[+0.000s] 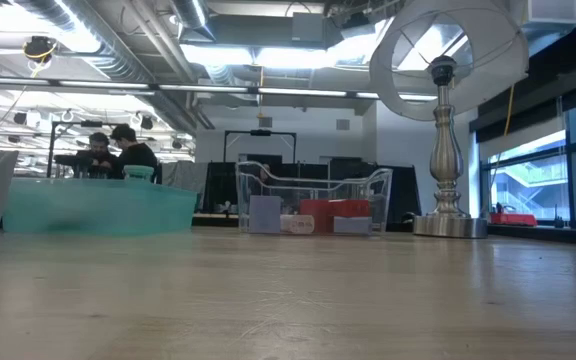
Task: Pick & Place Office items
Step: Put the white hourglass into the green bin
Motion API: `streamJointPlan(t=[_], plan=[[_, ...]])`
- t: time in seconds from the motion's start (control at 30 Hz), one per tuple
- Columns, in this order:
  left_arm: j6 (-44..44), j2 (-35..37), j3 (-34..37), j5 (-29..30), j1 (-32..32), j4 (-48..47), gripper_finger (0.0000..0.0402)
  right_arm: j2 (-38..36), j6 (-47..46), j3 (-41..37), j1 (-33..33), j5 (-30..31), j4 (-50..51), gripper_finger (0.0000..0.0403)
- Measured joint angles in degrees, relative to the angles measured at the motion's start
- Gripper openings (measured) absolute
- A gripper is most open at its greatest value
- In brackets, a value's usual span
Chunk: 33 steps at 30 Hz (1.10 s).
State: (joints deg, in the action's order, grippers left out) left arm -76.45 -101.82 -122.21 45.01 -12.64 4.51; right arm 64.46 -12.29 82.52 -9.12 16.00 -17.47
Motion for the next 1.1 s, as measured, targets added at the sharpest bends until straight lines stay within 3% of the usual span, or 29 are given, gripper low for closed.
streamJointPlan(t=[0.13,0.23,0.37,0.43,0.5,0.57,0.67,0.73,0.93,1.0,1.1], plan=[[6.8,0.0,0.0,10.0,0.5,-0.6,0.0211,-3.3,3.7,0.0,0.8,7.5,8.9,0.0351],[13.6,0.1,0.0,18.2,1.7,-6.6,0.0212,-5.4,4.2,0.0,1.2,12.7,15.8,0.0357],[29.0,0.1,0.0,30.9,4.0,-26.7,0.0212,-7.7,4.0,0.0,1.2,19.6,25.4,0.0357],[40.7,0.1,0.0,32.5,5.2,-40.9,0.0213,-8.1,4.0,0.0,1.2,22.4,28.6,0.0358],[54.2,0.1,0.0,28.1,6.4,-53.9,0.0213,-8.1,4.0,0.0,1.2,24.6,30.4,0.0358],[66.1,0.1,0.0,15.9,8.1,-64.5,0.0213,-7.9,4.2,0.0,1.2,26.0,31.8,0.0358],[77.7,-0.2,1.2,-2.6,11.1,-70.2,0.0213,-7.3,4.2,0.0,1.2,26.2,33.3,0.0358],[81.8,-0.4,2.7,-9.9,12.6,-72.5,0.0213,-6.9,4.2,0.0,1.2,26.2,33.8,0.0358],[90.8,-0.3,2.8,-20.6,15.6,-95.3,0.0214,-6.4,4.2,0.0,1.2,26.6,37.4,0.0358],[91.9,0.3,3.8,-26.3,17.0,-93.9,0.0214,-6.4,4.2,0.0,1.2,26.7,38.4,0.0358],[92.0,3.0,5.4,-40.5,19.2,-93.3,0.0214,-6.4,4.2,0.0,1.2,26.7,39.1,0.0358]])
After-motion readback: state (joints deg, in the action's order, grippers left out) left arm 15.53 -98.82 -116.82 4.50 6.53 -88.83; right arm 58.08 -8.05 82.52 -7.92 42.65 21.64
